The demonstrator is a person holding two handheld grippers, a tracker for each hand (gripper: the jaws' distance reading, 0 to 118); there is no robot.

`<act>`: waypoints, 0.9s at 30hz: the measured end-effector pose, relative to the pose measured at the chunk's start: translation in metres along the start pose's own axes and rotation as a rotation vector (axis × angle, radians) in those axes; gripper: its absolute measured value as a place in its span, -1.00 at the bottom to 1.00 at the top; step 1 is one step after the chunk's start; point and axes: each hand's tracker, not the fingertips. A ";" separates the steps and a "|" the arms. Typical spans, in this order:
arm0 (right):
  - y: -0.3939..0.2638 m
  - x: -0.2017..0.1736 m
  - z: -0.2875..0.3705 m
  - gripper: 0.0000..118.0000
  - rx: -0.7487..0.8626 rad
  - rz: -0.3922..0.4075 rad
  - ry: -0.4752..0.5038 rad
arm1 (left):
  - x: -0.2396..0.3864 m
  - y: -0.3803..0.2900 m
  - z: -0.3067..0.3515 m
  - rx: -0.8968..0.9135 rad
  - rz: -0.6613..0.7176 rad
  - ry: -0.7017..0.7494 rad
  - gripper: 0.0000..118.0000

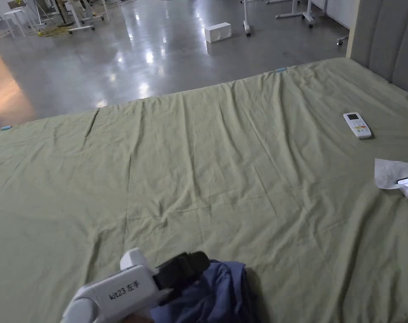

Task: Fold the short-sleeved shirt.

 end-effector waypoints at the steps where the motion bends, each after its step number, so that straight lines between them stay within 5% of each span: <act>1: 0.001 -0.002 0.000 -1.00 0.001 0.012 0.000 | -0.003 -0.009 -0.013 -0.020 0.005 0.015 -0.93; 5: 0.003 -0.009 0.003 -1.00 -0.004 0.039 -0.002 | -0.023 -0.046 -0.076 -0.227 -0.016 0.170 -0.99; 11: -0.007 -0.022 -0.014 -1.00 -0.082 0.041 0.031 | -0.012 -0.051 -0.074 -0.152 -0.154 0.161 -0.99; 15: -0.003 -0.049 -0.040 -1.00 -0.148 0.081 0.112 | -0.014 -0.043 -0.065 -0.135 -0.054 0.095 -0.99; 25: 0.045 -0.131 -0.188 -1.00 -0.229 0.036 0.446 | -0.014 -0.007 0.086 0.138 -0.137 -0.211 -0.99; 27: 0.050 -0.144 -0.231 -1.00 -0.322 0.036 0.412 | -0.031 0.001 0.112 0.182 -0.111 -0.228 -0.95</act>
